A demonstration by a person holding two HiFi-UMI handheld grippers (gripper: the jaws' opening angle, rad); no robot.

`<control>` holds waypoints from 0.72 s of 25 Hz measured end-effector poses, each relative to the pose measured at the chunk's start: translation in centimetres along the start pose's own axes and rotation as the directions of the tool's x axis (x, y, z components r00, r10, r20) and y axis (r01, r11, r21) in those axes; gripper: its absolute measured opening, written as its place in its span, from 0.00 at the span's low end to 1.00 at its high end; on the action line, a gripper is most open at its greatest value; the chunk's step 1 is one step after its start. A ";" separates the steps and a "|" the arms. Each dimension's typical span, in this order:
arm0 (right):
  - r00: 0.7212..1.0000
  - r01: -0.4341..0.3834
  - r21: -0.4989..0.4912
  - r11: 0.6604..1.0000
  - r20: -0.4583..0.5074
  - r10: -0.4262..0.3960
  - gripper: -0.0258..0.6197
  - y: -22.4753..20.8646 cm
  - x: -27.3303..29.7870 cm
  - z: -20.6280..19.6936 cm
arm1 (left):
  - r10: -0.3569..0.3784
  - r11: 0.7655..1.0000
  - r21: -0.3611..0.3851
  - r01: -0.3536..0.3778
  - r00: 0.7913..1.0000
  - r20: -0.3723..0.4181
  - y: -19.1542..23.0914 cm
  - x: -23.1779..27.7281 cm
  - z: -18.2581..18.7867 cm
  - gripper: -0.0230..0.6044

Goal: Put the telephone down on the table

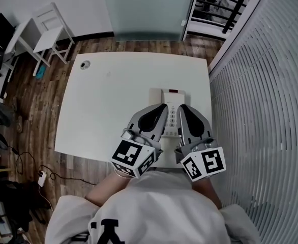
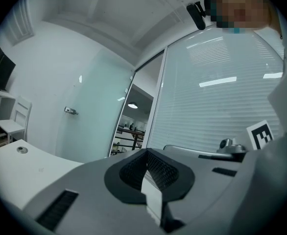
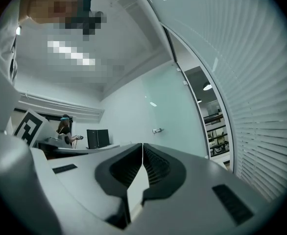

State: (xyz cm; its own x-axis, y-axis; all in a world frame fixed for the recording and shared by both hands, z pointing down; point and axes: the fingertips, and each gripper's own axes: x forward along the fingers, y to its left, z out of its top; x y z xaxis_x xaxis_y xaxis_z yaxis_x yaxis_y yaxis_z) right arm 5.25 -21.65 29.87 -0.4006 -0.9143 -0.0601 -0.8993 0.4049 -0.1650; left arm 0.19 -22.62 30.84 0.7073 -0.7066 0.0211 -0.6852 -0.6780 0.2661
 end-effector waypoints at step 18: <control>0.998 -0.046 -0.019 0.999 -0.031 0.045 0.09 3.5 -11.6 0.3 | 0.055 0.999 0.001 -0.055 0.999 0.000 -9.1 -6.7 -3.0 0.04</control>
State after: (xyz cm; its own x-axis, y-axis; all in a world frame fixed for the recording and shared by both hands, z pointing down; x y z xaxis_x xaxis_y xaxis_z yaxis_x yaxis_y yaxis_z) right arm 6.79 -9.66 29.64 -0.4462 -0.8942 -0.0371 -0.8832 0.4467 -0.1432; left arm 2.21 -11.05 31.17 0.6688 -0.7426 0.0352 -0.7230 -0.6386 0.2637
